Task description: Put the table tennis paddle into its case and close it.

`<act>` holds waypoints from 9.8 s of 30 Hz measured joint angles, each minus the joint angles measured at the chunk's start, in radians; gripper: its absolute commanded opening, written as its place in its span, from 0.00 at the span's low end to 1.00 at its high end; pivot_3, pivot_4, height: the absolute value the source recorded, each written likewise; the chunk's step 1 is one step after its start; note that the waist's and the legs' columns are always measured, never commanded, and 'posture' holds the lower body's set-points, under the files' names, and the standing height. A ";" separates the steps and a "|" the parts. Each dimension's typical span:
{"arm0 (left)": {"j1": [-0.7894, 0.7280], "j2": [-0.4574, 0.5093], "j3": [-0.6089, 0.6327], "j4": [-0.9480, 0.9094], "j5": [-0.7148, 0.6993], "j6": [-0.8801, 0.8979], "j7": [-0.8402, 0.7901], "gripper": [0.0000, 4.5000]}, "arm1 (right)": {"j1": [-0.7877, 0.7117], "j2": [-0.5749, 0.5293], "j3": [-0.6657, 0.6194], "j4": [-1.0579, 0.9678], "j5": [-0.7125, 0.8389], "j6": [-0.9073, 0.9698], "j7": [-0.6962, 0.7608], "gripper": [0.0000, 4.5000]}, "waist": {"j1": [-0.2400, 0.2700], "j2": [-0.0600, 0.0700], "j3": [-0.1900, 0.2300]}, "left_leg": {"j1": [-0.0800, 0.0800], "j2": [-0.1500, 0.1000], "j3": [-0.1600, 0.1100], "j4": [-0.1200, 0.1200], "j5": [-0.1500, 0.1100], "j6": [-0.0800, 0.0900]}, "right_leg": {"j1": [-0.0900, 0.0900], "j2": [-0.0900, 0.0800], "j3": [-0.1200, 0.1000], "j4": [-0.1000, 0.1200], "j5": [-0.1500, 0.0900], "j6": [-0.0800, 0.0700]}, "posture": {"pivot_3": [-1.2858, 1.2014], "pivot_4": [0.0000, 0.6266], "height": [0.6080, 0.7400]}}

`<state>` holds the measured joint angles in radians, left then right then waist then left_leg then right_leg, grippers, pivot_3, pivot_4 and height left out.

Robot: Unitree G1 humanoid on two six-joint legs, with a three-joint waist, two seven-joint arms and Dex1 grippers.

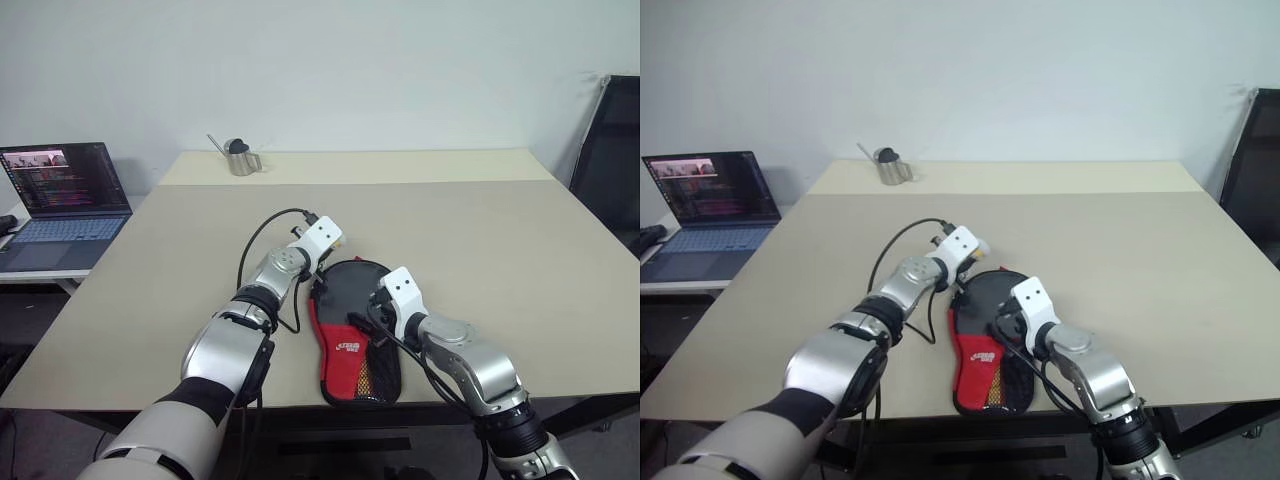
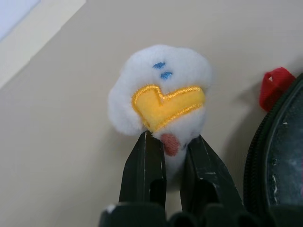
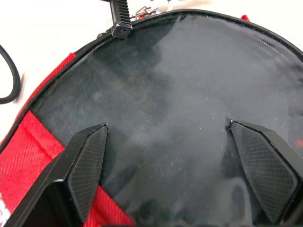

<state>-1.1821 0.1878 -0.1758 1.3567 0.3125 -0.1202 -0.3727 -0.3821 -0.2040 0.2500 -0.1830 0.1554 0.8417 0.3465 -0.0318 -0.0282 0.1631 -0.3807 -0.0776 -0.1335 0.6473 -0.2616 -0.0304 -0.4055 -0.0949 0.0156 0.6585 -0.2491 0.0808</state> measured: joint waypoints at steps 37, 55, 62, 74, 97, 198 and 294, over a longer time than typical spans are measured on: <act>-0.132 -0.210 -0.389 0.064 0.464 -0.189 0.319 0.02 | 0.205 0.129 0.024 -0.301 -0.018 0.187 -0.178 1.00 | 0.006 -0.001 -0.004 | -0.001 0.000 -0.001 -0.001 0.000 0.000 | 0.001 0.000 -0.001 -0.001 -0.003 0.006 | 0.52 0.24 1.00; -0.094 -0.216 -0.357 0.059 0.421 -0.190 0.163 0.48 | 0.191 0.142 0.038 -0.285 -0.018 0.193 -0.186 1.00 | 0.002 -0.001 -0.006 | 0.001 0.001 0.000 -0.001 0.000 0.000 | 0.001 0.000 -0.001 -0.001 -0.004 0.006 | 0.52 0.24 1.00; -0.100 -0.202 -0.355 0.046 0.416 -0.203 0.166 0.89 | 0.165 0.138 0.040 -0.247 -0.018 0.195 -0.172 1.00 | -0.001 -0.002 -0.015 | 0.004 0.001 0.000 -0.001 0.000 0.000 | 0.004 0.001 -0.001 0.000 -0.004 0.006 | 0.52 0.24 1.00; -0.111 -0.081 -0.199 0.031 0.254 -0.338 0.092 0.89 | 0.086 0.114 0.033 -0.152 -0.014 0.170 -0.114 1.00 | -0.010 -0.001 -0.013 | 0.017 0.004 -0.001 -0.002 0.000 0.000 | 0.017 0.004 -0.001 -0.001 -0.004 0.007 | 0.52 0.24 1.00; 0.484 0.219 0.096 -0.772 -0.389 -0.041 -0.703 0.99 | -0.026 -0.057 -0.160 -0.230 0.231 0.283 0.119 1.00 | -0.008 0.008 -0.004 | 0.008 0.003 -0.004 -0.003 -0.001 0.001 | 0.011 0.004 -0.001 -0.009 0.000 0.000 | 0.52 0.24 1.00; 0.383 0.041 -0.115 -0.578 -0.312 0.113 -0.751 1.00 | -0.024 -0.500 -0.199 -0.110 0.036 0.130 0.407 0.10 | 0.006 0.013 -0.010 | 0.016 0.003 -0.002 -0.004 -0.004 0.003 | 0.023 0.002 -0.001 -0.015 -0.004 0.006 | 0.52 0.24 1.00; 0.489 0.085 -0.078 -0.818 -0.360 0.238 -0.774 1.00 | 0.103 -0.569 -0.329 -0.114 0.491 -0.176 0.453 1.00 | 0.013 0.006 -0.009 | 0.016 0.002 -0.001 -0.003 -0.020 0.014 | 0.030 -0.007 -0.001 -0.029 -0.010 0.013 | 0.52 0.24 1.00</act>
<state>-0.6927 0.2732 -0.2537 0.5387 -0.0471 0.1176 -1.1472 -0.2789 -0.7732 -0.0786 -0.2971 0.6463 0.6660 0.7996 -0.0187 -0.0227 0.1542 -0.3646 -0.0758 -0.1340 0.6447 -0.2812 -0.0162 -0.3757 -0.1014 0.0142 0.6293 -0.2595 0.0941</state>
